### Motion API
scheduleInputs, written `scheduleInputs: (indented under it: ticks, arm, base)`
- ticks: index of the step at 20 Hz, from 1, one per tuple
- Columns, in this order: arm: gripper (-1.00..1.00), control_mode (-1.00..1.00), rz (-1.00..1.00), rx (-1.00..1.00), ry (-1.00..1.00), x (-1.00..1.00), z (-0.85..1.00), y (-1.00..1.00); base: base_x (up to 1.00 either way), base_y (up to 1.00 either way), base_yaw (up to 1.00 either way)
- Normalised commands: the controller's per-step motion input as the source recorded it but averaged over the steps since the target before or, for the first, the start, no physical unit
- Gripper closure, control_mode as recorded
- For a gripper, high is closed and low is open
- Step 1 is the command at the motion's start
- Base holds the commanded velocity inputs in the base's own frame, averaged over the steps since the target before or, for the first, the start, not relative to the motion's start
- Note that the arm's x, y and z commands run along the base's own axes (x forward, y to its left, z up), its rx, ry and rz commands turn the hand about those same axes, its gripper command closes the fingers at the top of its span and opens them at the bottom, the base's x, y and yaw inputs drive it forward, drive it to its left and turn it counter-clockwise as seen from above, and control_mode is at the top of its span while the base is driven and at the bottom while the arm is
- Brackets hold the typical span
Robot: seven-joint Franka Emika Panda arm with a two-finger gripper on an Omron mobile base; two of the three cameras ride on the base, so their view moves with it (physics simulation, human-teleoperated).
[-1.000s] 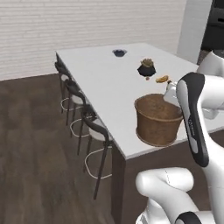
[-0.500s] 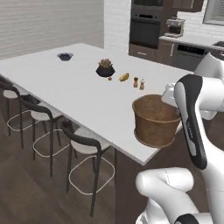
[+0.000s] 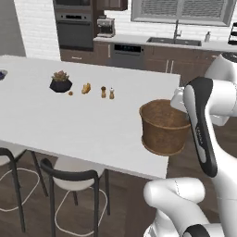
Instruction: Open the cabinet, pick up the bread from the cabinet and place it in the basket. Then move the basket to the dining counter.
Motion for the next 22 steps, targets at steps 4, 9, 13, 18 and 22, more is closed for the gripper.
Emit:
scheduleInputs:
  ticks: [4,9,13,18,22]
  arm:
    - [1.00,1.00,0.00,0.00,0.00,0.00,0.00,0.00]
    - [1.00,1.00,0.00,0.00,0.00,0.00,0.00,0.00]
    - [1.00,1.00,0.00,0.00,0.00,0.00,0.00,0.00]
    - [1.00,1.00,0.00,0.00,0.00,0.00,0.00,0.00]
    - [1.00,1.00,0.00,0.00,0.00,0.00,0.00,0.00]
  base:
    - [0.40,0.51,-0.62]
    - [0.11,0.81,-0.30]
    - [0.25,1.00,-0.09]
    - [0.32,0.57,0.00]
    - [0.72,0.24,0.00]
